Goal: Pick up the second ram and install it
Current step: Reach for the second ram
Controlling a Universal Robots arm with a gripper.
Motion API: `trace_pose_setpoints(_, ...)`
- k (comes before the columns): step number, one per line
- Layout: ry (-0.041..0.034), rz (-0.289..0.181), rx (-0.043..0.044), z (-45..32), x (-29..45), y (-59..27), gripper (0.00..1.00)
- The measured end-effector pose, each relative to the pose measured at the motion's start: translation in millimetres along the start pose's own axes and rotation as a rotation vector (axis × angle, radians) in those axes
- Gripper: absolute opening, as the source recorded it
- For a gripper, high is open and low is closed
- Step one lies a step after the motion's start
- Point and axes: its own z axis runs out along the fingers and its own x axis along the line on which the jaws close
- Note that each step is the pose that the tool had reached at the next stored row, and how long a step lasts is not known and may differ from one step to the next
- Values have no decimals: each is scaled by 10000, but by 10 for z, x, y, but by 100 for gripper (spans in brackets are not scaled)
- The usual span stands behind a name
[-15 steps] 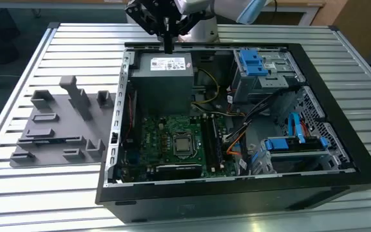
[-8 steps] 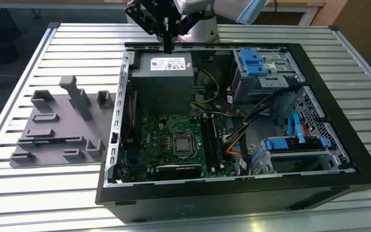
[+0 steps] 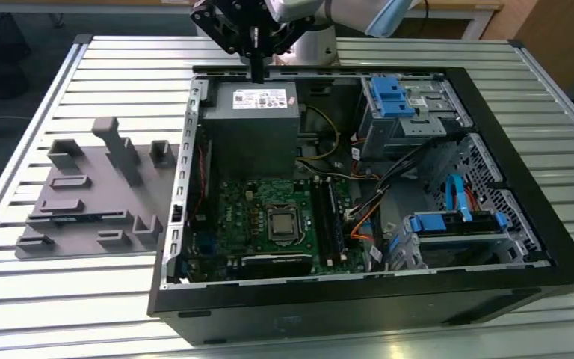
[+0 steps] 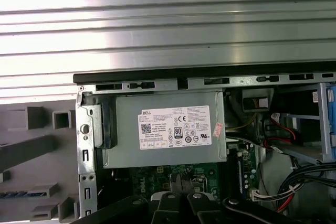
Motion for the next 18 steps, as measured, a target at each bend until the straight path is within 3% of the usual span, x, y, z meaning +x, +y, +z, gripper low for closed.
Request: trace_pose_setpoints(18, 0, -1, -1, 2, 34, -3, 11)
